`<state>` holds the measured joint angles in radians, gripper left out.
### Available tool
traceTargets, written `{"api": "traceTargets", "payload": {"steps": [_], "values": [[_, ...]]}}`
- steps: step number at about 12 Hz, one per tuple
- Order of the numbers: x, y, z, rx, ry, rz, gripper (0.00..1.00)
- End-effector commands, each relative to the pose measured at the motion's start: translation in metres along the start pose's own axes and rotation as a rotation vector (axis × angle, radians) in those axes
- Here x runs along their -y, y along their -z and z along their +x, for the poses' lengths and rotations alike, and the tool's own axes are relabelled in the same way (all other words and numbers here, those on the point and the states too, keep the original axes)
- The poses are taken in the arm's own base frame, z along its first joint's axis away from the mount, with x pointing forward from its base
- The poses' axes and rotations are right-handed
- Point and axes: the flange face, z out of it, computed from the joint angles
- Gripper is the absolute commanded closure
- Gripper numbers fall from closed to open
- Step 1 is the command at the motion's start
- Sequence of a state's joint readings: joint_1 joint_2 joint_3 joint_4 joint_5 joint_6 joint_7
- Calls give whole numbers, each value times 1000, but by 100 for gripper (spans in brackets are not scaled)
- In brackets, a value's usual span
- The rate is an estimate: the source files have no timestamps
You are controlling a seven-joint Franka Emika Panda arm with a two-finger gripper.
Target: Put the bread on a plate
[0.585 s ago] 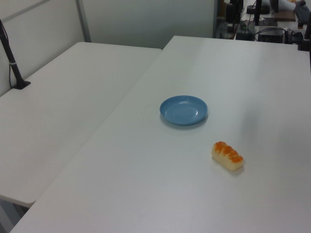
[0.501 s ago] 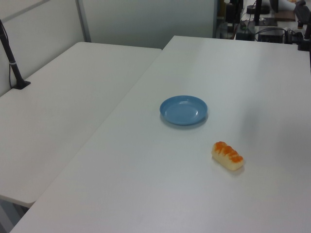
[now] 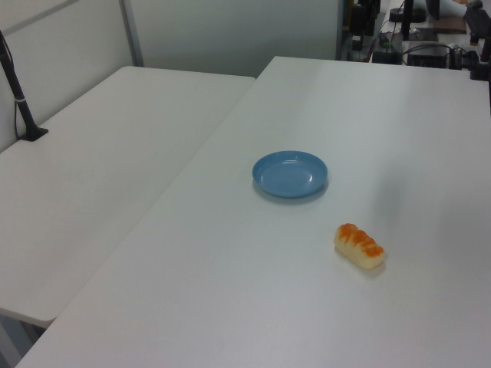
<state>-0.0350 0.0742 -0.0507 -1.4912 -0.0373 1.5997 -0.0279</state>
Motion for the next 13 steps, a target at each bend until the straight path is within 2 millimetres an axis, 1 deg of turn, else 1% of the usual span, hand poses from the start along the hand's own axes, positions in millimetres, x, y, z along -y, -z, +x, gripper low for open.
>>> {"api": "traceTargets", "payload": {"steps": [1,4,10,13], "values": [[5,1,0,-12,-35,-2,0],[8,2,0,-12,-25,-3,0],[4,0,-6,32,-17,-32,0],[6,1,-7,38,-21,-31,0]]}}
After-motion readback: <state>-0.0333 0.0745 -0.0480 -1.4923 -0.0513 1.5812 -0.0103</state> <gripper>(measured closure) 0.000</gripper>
